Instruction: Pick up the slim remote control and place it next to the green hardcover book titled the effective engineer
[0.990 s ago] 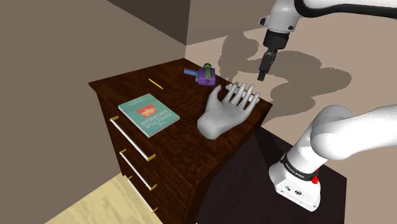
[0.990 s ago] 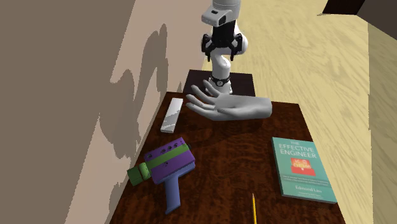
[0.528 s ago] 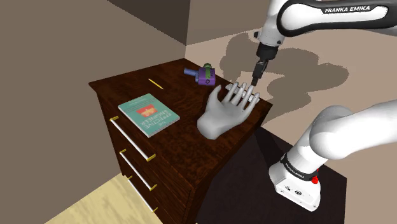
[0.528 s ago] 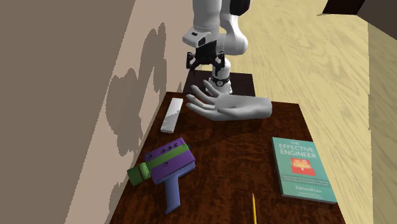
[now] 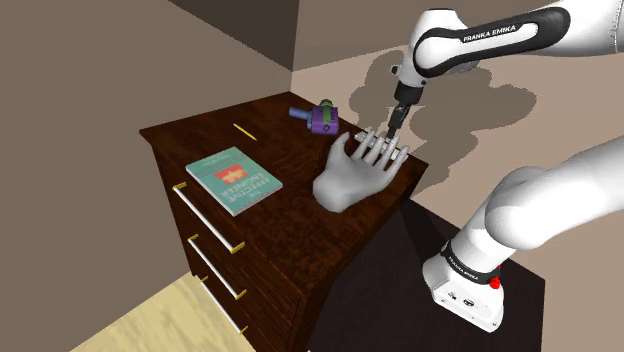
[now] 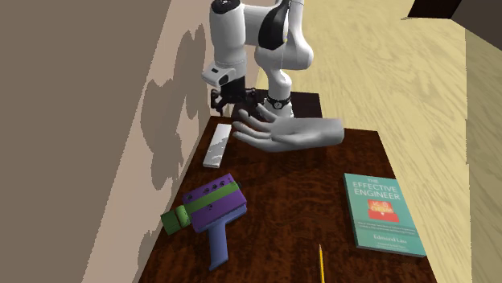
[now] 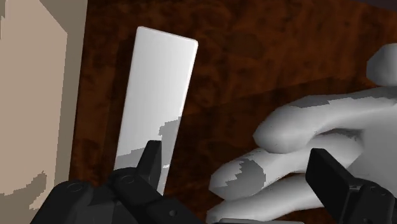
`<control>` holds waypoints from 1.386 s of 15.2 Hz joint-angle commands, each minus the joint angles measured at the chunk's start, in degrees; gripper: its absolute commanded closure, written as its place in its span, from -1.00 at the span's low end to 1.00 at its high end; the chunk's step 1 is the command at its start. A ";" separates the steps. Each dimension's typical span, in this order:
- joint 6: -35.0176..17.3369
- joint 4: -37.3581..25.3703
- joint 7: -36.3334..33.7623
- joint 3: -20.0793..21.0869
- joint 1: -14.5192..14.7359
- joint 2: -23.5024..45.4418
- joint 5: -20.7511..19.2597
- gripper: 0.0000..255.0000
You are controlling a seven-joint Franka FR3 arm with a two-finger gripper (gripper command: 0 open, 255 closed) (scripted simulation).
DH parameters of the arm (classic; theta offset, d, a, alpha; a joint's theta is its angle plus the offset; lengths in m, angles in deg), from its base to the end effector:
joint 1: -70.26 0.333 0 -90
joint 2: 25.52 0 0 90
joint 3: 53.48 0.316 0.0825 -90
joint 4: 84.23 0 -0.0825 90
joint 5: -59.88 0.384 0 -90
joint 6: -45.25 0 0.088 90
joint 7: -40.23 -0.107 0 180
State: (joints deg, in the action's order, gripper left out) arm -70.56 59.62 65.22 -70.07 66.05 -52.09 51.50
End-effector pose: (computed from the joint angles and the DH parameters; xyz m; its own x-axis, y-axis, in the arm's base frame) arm 0.3698 -0.1509 0.4326 0.9847 0.1706 -0.0349 0.1702 -0.9853 -0.0152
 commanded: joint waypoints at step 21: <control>-18.78 -1.38 10.12 -7.97 0.77 19.14 4.78 -1.00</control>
State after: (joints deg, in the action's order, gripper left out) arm -88.68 57.43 75.23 -77.83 66.94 -35.37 56.62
